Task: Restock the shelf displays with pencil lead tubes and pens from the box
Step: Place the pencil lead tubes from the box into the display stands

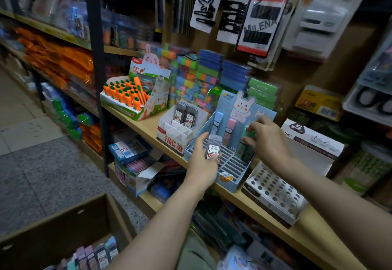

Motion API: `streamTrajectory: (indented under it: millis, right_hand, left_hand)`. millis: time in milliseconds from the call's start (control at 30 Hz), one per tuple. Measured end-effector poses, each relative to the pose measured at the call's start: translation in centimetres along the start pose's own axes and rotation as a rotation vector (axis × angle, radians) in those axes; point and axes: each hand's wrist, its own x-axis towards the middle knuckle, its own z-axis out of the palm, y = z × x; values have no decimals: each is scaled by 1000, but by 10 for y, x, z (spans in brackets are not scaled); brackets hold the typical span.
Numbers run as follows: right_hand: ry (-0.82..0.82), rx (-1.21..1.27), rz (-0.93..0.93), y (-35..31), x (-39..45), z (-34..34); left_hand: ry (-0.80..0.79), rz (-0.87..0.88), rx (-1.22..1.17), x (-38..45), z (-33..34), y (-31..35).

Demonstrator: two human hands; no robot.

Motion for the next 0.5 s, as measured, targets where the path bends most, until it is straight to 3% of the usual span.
streamTrajectory:
  millis: [100, 233, 367, 500]
  right_hand:
    - [-33, 55, 93, 2, 4, -1]
    - [56, 301, 241, -3, 3, -11]
    - [-255, 722, 248, -29, 0, -13]
    - [-343, 729, 170, -54, 6, -6]
  left_hand:
    - [37, -15, -18, 2, 0, -2]
    - [39, -15, -27, 0, 0, 0]
    - [52, 17, -41, -5, -1, 6]
    - [62, 16, -77, -4, -7, 6]
